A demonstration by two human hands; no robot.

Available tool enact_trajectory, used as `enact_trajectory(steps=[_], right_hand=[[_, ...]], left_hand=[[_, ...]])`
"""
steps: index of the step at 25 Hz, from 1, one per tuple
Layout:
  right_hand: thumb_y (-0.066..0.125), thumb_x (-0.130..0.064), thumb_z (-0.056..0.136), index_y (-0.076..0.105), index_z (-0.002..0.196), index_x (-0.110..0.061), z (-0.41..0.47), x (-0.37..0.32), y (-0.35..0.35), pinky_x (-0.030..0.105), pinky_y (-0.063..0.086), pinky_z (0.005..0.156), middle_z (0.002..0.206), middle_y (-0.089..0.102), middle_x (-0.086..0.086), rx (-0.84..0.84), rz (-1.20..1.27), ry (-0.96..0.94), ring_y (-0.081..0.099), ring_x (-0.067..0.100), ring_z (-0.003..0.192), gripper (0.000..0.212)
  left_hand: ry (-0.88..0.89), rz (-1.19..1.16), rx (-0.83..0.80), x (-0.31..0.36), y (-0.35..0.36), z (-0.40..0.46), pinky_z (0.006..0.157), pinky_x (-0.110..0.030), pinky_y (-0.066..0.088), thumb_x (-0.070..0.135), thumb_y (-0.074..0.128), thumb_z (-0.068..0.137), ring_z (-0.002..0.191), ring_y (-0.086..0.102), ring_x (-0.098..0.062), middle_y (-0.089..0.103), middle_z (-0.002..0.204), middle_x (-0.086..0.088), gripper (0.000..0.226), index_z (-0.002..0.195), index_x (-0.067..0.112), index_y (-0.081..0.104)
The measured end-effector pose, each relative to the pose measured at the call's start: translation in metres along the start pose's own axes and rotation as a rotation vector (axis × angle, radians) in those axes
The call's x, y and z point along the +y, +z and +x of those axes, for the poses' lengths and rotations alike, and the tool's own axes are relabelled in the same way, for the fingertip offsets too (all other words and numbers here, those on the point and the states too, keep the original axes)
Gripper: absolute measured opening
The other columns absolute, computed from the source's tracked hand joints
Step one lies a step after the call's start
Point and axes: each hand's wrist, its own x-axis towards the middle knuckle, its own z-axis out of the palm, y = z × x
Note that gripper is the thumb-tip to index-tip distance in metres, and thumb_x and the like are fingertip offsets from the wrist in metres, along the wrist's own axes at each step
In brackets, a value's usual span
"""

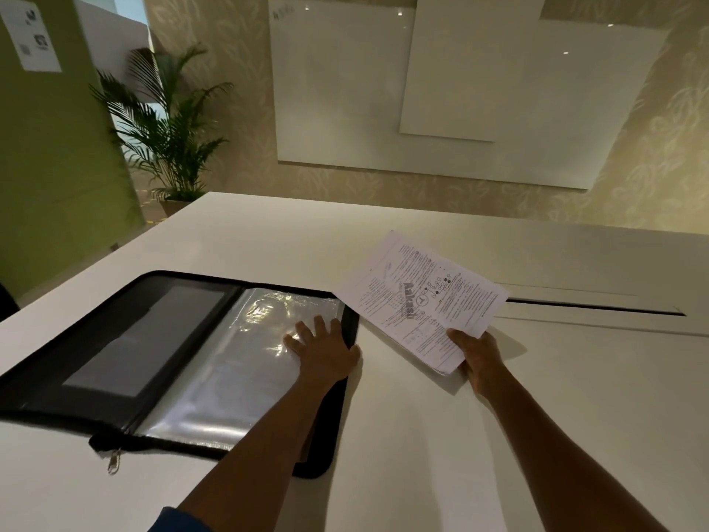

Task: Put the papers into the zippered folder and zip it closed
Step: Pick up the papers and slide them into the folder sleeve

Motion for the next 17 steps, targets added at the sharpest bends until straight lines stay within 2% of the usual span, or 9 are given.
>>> enact_trajectory(steps=[4,7,9,12,17], right_hand=[[0.062,0.003,0.09,0.056,0.126,-0.01,-0.01,0.003,0.0,0.052,0.055,0.089,0.128,0.064,0.02,-0.003,-0.003,0.018,0.064,0.036,0.108,0.039],[0.061,0.002,0.09,0.057,0.122,-0.014,-0.023,0.005,0.004,0.045,0.057,0.079,0.124,0.065,0.017,-0.002,-0.019,0.017,0.066,0.031,0.101,0.037],[0.061,0.002,0.09,0.056,0.128,-0.011,-0.031,0.008,0.005,0.05,0.056,0.087,0.127,0.064,0.019,-0.002,-0.027,0.02,0.064,0.036,0.108,0.041],[0.06,0.003,0.09,0.054,0.134,-0.007,-0.042,0.01,0.005,0.057,0.051,0.097,0.13,0.062,0.021,0.002,-0.032,0.037,0.061,0.041,0.115,0.045],[0.059,0.003,0.091,0.055,0.133,-0.006,-0.06,0.012,0.006,0.057,0.051,0.096,0.128,0.063,0.021,-0.009,-0.039,0.051,0.063,0.04,0.112,0.043]], left_hand=[[0.115,0.013,-0.003,-0.016,-0.007,-0.012,0.109,-0.066,0.015,0.061,0.049,0.085,0.145,0.012,-0.045,0.027,0.153,-0.006,0.071,0.144,0.025,0.031],[0.202,-0.015,-0.03,-0.033,-0.017,-0.02,0.109,-0.06,0.024,0.059,0.056,0.08,0.14,0.027,-0.036,0.037,0.145,-0.001,0.065,0.136,0.029,0.041],[0.266,-0.036,-0.036,-0.048,-0.024,-0.028,0.108,-0.055,0.028,0.058,0.061,0.077,0.134,0.036,-0.029,0.041,0.142,0.003,0.064,0.132,0.031,0.045],[0.373,-0.075,-0.085,-0.077,-0.032,-0.039,0.11,-0.05,0.028,0.057,0.067,0.074,0.134,0.038,-0.022,0.041,0.146,0.007,0.067,0.134,0.034,0.046],[0.474,-0.22,-0.263,-0.126,-0.048,-0.059,0.114,-0.037,0.027,0.047,0.078,0.072,0.135,0.035,-0.015,0.037,0.149,0.012,0.069,0.134,0.043,0.048]])
